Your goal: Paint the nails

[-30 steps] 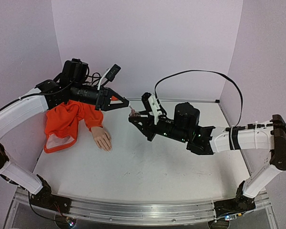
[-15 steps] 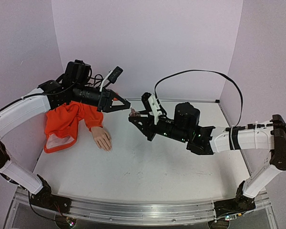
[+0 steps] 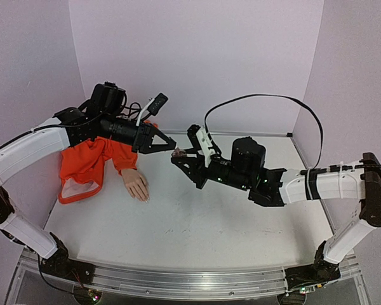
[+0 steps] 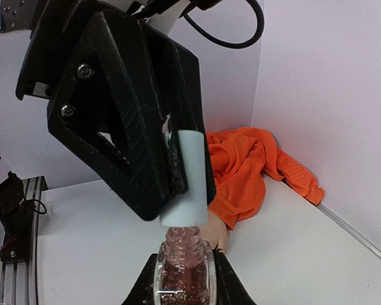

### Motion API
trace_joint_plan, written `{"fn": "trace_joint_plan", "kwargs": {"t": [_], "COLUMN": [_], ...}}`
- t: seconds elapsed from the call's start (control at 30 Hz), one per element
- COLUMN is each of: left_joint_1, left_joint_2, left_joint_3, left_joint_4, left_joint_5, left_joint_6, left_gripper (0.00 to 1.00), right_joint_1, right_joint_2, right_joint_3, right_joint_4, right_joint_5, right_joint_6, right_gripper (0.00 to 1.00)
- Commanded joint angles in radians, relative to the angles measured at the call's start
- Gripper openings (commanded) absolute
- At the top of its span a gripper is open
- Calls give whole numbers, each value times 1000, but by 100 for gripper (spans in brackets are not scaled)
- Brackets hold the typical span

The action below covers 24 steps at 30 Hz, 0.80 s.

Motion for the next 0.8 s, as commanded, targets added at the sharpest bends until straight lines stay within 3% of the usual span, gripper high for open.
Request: {"fn": "trace_joint_plan", "kwargs": {"t": [0.0, 0.23, 0.43, 0.77], "left_joint_1": [-7, -13, -13, -13], "left_joint_2": [18, 23, 58, 181], "left_joint_3": [42, 54, 85, 143], "left_joint_4": [-44, -73, -134, -244], "left_joint_5": [-25, -87, -198, -386], "left_joint_6": [28, 36, 23, -78], "left_gripper": [0, 0, 0, 0], "right_joint_1": [6, 5, 14, 77], "right_joint_2": [-32, 3, 78, 333], "right_joint_3": [42, 106, 196, 369], "right_joint_4": [86, 43, 50, 395], "right_joint_5": [29, 90, 338, 822], "right_joint_6": [-24, -52, -73, -322], "right_gripper": [0, 0, 0, 0]}}
